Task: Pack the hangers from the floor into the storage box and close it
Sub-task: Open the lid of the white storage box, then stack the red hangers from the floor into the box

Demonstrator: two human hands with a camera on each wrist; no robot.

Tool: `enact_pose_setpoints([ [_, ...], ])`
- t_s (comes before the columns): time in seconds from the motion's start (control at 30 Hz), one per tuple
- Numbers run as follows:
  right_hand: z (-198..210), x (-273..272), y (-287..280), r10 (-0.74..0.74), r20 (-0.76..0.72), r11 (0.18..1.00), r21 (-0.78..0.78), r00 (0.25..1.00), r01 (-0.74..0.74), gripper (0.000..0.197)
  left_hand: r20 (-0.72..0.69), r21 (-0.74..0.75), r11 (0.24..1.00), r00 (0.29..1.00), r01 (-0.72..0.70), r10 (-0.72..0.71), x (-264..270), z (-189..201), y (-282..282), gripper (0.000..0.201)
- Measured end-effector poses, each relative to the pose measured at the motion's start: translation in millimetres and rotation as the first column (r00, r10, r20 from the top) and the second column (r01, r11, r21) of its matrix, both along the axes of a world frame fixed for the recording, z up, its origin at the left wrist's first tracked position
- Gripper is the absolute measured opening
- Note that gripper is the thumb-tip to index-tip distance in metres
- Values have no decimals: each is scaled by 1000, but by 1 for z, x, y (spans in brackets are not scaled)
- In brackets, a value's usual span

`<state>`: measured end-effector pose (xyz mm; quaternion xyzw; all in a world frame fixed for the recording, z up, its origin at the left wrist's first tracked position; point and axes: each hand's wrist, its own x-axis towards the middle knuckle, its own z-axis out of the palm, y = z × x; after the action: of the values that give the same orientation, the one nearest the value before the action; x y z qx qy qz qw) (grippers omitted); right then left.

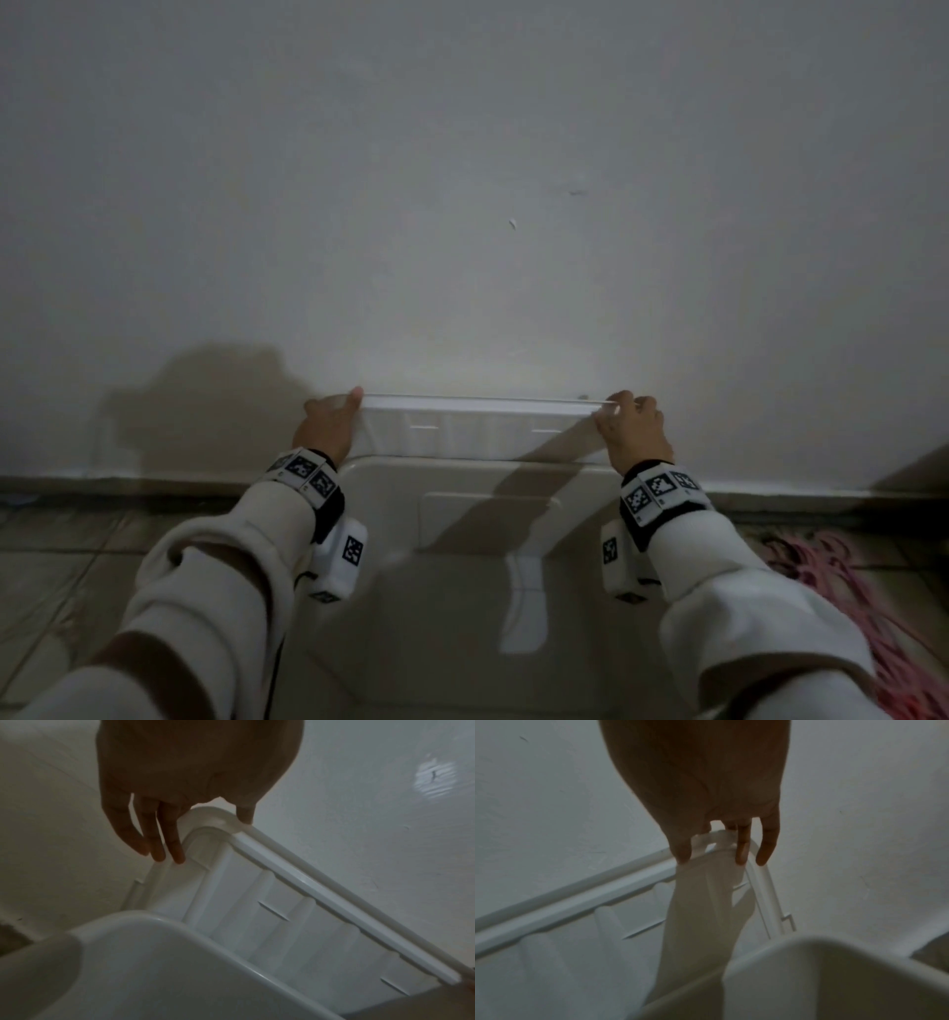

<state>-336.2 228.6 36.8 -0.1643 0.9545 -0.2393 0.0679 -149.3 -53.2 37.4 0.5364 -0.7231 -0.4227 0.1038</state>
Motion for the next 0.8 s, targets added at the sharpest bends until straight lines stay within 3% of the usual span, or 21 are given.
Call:
enact_pose_setpoints([
  [0.2,26,26,29,89,64,996,-2,994,-89,52,-37,-31,999,999,9,-11,14,26,30,62],
  [0.43,51,77,75,140,93,988,50,986,-146,51,-157,-196,950,948,244,-276,31,58,97,46],
  [0.57,53,108,120,89,103,994,47,991,-94,52,-223,-261,872,853,413,-471,34,68,154,39],
  [0.8,26,164,221,-145,160,988,71,976,135,51,-258,-306,656,603,690,-755,36,52,263,30],
])
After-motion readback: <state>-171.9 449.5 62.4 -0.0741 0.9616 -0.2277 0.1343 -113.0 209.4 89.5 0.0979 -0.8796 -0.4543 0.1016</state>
